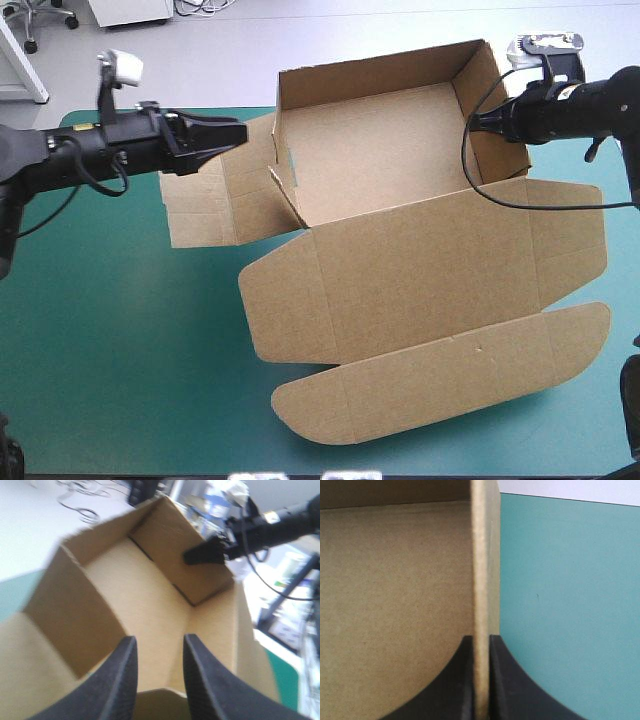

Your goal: Fold the box

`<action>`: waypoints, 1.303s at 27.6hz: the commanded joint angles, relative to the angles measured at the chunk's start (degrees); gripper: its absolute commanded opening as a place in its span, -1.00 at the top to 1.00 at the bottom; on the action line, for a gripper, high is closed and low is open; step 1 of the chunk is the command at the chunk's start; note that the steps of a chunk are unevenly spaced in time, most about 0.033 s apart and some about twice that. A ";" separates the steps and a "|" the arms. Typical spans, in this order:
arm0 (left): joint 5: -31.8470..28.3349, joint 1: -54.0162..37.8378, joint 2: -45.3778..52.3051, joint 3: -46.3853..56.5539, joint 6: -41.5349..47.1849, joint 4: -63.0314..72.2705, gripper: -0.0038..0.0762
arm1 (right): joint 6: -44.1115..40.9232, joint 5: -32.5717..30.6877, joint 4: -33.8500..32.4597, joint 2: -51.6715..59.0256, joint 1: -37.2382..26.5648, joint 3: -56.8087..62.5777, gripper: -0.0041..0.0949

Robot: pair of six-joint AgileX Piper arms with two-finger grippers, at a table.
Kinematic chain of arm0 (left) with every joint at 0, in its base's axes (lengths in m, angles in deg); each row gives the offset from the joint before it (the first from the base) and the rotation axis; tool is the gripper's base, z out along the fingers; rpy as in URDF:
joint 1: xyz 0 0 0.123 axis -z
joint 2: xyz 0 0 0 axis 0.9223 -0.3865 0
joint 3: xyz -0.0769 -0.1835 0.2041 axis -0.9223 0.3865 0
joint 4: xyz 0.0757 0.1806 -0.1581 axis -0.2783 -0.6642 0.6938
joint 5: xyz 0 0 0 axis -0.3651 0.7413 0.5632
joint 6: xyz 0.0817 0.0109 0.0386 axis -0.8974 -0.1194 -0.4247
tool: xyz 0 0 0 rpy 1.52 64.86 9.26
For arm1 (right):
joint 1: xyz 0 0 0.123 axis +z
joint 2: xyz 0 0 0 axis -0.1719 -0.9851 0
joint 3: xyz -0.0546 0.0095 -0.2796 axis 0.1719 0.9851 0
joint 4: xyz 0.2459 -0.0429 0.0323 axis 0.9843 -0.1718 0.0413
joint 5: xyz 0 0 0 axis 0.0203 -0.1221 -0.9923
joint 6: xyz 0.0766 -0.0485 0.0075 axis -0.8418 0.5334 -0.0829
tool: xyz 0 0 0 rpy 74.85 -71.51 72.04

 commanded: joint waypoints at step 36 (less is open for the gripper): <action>-14.71 -8.74 -15.55 31.76 -12.59 20.77 0.33 | -0.44 2.92 5.47 2.30 -0.28 -1.48 0.94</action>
